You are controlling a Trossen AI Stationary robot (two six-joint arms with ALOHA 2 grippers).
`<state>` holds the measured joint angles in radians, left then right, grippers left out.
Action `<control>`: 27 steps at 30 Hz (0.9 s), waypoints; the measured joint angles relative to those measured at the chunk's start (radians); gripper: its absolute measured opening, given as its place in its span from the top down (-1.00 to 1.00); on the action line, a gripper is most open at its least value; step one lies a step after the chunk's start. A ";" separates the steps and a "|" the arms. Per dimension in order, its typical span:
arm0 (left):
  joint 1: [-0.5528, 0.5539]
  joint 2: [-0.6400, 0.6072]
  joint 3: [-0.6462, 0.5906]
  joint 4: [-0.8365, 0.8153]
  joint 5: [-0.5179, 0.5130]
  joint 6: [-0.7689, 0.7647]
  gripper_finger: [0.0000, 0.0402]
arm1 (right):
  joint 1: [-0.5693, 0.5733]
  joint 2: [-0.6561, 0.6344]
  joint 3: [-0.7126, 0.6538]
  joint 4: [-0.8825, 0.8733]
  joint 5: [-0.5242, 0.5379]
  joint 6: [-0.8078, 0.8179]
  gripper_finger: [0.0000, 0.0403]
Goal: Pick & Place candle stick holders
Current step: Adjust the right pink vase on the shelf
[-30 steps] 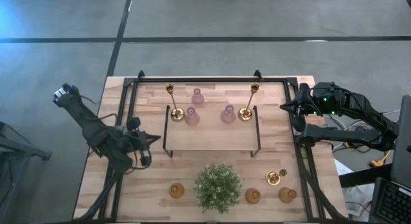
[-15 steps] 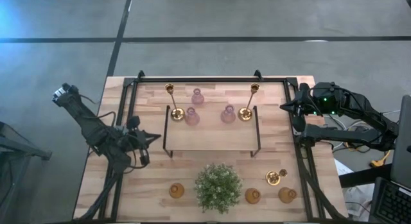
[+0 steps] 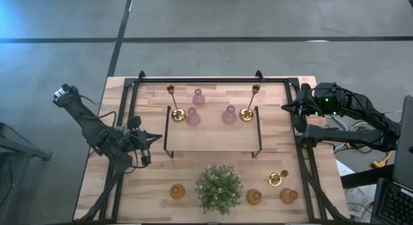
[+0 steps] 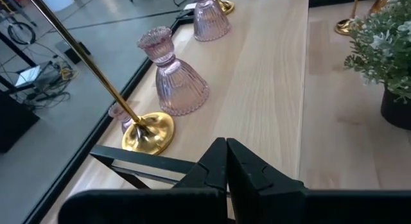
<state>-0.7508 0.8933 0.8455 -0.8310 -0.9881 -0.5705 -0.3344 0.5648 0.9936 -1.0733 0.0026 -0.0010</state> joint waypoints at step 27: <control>0.001 0.040 0.000 0.210 0.026 0.181 0.97 | 0.000 0.000 0.000 0.000 0.000 0.000 0.94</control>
<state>-0.7502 0.9329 0.8455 -0.6209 -0.9617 -0.3891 -0.3340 0.5647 0.9936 -1.0729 0.0029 -0.0010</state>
